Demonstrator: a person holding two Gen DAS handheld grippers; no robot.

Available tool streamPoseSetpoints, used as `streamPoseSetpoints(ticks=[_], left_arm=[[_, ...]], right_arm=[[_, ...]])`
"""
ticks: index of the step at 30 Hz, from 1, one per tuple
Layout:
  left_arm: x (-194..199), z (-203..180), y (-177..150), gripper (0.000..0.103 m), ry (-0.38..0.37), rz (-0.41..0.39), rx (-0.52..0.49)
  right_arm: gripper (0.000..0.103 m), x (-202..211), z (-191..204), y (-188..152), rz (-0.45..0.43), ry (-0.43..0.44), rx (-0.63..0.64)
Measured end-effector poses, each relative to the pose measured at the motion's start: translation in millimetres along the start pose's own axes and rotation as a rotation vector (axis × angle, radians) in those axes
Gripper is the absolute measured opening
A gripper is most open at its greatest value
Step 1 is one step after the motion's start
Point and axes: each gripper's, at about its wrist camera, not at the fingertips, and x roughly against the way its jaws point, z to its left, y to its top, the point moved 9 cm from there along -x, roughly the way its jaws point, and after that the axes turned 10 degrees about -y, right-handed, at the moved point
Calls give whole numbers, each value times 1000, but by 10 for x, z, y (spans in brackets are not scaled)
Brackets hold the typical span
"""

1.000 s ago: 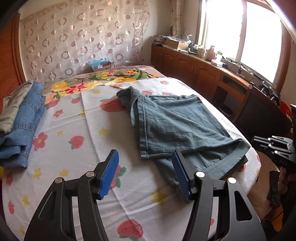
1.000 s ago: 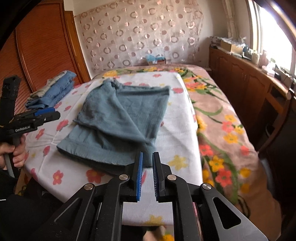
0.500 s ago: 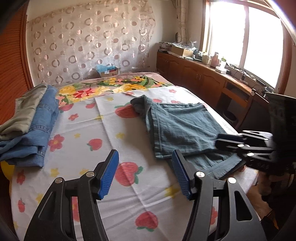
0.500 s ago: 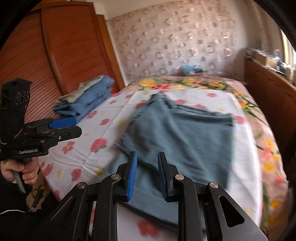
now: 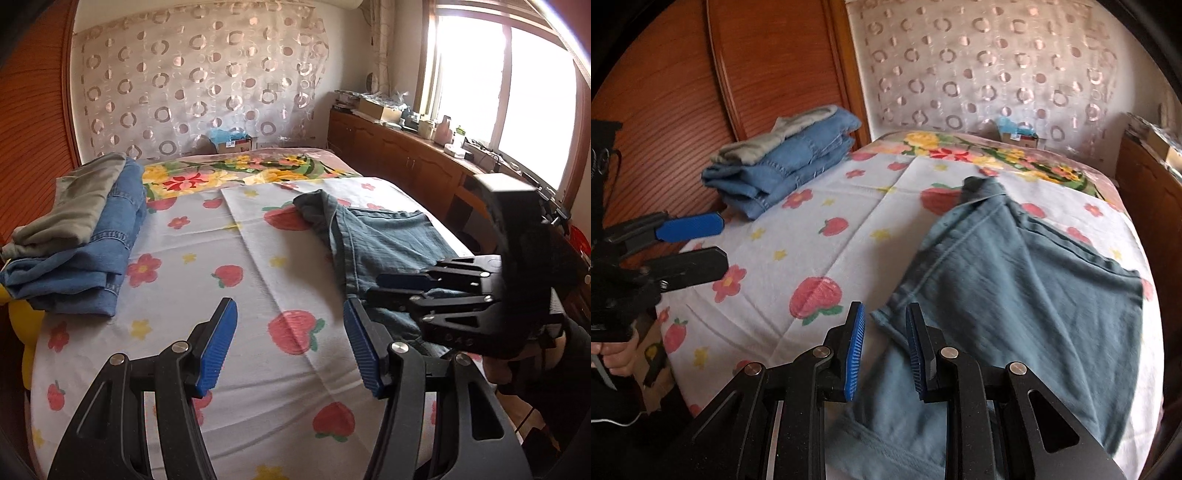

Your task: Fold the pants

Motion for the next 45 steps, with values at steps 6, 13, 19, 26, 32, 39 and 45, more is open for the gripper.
streamPoseSetpoints(ticks=[6,13,19,26,32,39,45], left_arm=[[54,98,-39,61,5,-7,15],[44,142,-55,61,7,-4,23],[-25,115,-90,61,-2,10,17],[-158,17,-104,61,-22,37,4],[-257,-103,-60,61,-41,48,-17],[-355,-276,52,61,-66,48,-50],[-430,-412,101,61,-81,52,-72]], right_arm=[[24,-258,139,31,32,-4,46],[16,-400,217,35,56,-67,114],[2,-359,136,91,35,-91,94],[2,-108,-221,284,-41,-125,21],[2,71,-608,382,-81,-175,-33],[2,136,-886,401,-99,-236,-45],[2,72,-1192,484,-100,-320,-56]])
